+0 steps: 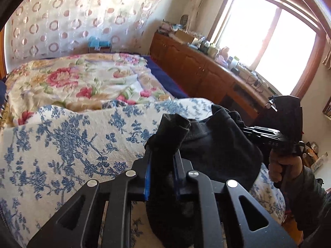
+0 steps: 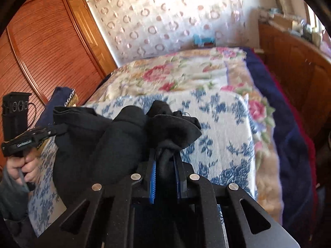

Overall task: Fold small clothes
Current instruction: 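Grasp the folded black shirt with both grippers and lift it, then carry the shirt with both grippers onto the navy cloth beside the wardrobe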

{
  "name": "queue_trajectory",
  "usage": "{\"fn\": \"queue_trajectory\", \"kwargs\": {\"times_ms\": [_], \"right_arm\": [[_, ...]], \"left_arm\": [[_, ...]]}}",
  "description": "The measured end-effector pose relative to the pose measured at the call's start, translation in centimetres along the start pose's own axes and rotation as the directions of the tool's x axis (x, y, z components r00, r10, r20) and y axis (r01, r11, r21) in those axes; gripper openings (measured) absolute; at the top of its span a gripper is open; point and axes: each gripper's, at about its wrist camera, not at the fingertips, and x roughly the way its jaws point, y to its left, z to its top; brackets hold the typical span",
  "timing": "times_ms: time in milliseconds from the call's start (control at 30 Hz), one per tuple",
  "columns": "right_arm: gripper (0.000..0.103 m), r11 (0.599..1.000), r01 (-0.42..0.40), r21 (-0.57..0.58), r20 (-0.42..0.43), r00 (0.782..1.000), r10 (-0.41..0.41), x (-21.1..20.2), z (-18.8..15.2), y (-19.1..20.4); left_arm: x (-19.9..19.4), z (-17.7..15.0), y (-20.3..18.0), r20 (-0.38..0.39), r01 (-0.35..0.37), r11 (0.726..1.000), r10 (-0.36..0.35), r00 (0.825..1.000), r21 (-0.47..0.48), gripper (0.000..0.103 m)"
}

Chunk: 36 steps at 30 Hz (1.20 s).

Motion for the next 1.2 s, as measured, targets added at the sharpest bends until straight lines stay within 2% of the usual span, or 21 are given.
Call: {"fn": "queue_trajectory", "kwargs": {"times_ms": [233,467,667,933,1000,1200], "right_arm": [[0.013,0.998,-0.003,-0.065,0.116,0.993,0.01,-2.1,0.7,3.7],[0.012,0.982,-0.048,-0.184,0.17,0.982,0.08,-1.6,2.3,9.3],[0.012,0.949,-0.113,-0.294,0.18,0.969,0.171,0.4,4.9,14.6],[0.012,0.864,-0.183,-0.468,0.163,0.944,0.288,5.5,10.4,23.5],[0.012,0.837,-0.197,-0.51,0.147,0.939,0.311,7.5,11.9,25.9],[0.012,0.757,-0.213,-0.617,0.089,0.937,0.337,16.1,17.0,32.8]], "left_arm": [[-4.9,-0.2,-0.3,0.087,-0.021,1.0,0.021,0.996,0.001,0.017],[-11.1,-0.8,1.9,0.191,-0.086,0.995,0.092,0.977,-0.041,0.017],[-16.8,-2.0,5.1,0.272,-0.157,0.981,0.182,0.945,-0.111,0.017],[-23.0,-4.3,10.8,0.349,-0.244,0.936,0.324,0.879,-0.253,0.017],[-24.3,-5.2,12.4,0.356,-0.262,0.92,0.359,0.863,-0.291,0.017],[-25.2,-8.5,17.6,0.323,-0.29,0.864,0.435,0.841,-0.411,0.017]]}}
